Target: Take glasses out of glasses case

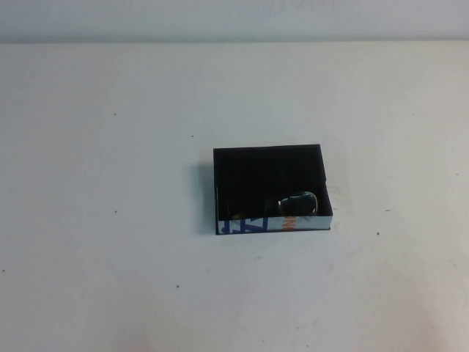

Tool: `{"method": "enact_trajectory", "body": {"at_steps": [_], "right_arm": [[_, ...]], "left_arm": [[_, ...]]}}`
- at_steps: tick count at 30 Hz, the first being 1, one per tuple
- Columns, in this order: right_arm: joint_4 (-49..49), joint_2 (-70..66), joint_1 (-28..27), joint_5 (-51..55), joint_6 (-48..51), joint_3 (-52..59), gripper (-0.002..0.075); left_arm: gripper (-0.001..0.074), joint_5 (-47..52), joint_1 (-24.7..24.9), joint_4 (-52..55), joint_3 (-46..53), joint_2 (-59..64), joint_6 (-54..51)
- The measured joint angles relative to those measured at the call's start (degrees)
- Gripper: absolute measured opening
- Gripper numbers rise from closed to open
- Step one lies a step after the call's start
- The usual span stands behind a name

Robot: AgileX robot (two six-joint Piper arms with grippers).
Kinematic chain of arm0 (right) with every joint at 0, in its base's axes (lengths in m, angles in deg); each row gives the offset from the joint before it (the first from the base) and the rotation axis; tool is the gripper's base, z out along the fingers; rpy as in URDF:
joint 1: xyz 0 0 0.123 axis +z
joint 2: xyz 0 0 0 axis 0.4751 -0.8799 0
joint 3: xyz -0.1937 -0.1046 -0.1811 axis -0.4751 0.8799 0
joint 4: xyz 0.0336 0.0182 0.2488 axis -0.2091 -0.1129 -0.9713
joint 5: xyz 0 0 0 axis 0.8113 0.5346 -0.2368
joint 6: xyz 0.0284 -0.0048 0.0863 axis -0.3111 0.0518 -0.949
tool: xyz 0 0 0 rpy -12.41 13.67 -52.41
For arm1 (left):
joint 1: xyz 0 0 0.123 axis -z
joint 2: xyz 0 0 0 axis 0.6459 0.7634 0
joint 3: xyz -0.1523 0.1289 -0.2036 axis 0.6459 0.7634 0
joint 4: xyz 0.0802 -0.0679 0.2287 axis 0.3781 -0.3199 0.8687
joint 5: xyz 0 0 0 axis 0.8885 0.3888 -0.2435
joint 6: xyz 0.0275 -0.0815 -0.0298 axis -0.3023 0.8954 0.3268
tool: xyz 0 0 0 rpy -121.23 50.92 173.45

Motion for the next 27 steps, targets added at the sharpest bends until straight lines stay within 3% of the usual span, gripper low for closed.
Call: {"method": "enact_trajectory", "body": {"at_steps": [6,12,21,27], "right_arm": [[-3.91,0.00,0.00,-8.17,0.11,-1.98,-0.0018],[-2.58,-1.06,0.00,-0.34,0.22,-19.50,-0.0018],[-4.59,-19.71,0.00,-0.39,0.56,-29.03,-0.0018],[-7.59,-34.10,0.63,6.80,10.94,-35.12,-0.0018]], "left_arm": [[-0.0004,0.00,0.00,0.00,0.00,0.00,0.00],[-0.0004,0.00,0.00,0.00,0.00,0.00,0.00],[-0.0005,0.00,0.00,0.00,0.00,0.00,0.00],[-0.0004,0.00,0.00,0.00,0.00,0.00,0.00]]}}
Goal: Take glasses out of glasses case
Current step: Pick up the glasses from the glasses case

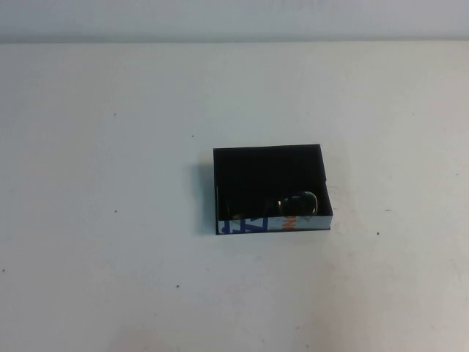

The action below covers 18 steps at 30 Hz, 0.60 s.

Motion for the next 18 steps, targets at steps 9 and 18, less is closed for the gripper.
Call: {"method": "enact_trajectory", "body": {"at_steps": [9,18], "right_arm": [[-6.77,-26.39,5.48,24.68,28.25,-23.46,-0.0018],[-3.76,-51.18,12.49,37.88,51.23,-41.56,-0.0018]], "left_arm": [[-0.0004,0.00,0.00,0.00,0.00,0.00,0.00],[-0.0004,0.00,0.00,0.00,0.00,0.00,0.00]]}}
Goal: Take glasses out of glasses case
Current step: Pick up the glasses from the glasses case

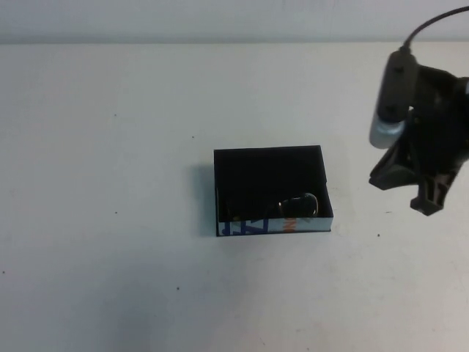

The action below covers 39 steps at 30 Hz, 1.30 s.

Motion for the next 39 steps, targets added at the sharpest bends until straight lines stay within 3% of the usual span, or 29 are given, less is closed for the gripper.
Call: {"method": "enact_trajectory", "body": {"at_steps": [5,13,16,20,22,39], "right_arm": [[1.14,-11.70,2.04,6.47,5.06,-11.63,-0.0018],[4.57,-23.95,7.49,7.24,6.77,-21.64,0.0014],[4.19,-27.81,8.90,7.35,6.89,-23.62,0.0113],[4.23,-31.57,10.31,7.35,6.89,-25.39,0.0335],[4.72,-32.53,11.10,6.23,6.89,-25.70,0.0383],[6.10,-38.05,13.12,0.50,6.99,-29.22,0.0330]], "left_arm": [[-0.0004,0.00,0.00,0.00,0.00,0.00,0.00],[-0.0004,0.00,0.00,0.00,0.00,0.00,0.00],[-0.0004,0.00,0.00,0.00,0.00,0.00,0.00],[-0.0004,0.00,0.00,0.00,0.00,0.00,0.00],[-0.0004,0.00,0.00,0.00,0.00,0.00,0.00],[-0.0004,0.00,0.00,0.00,0.00,0.00,0.00]]}}
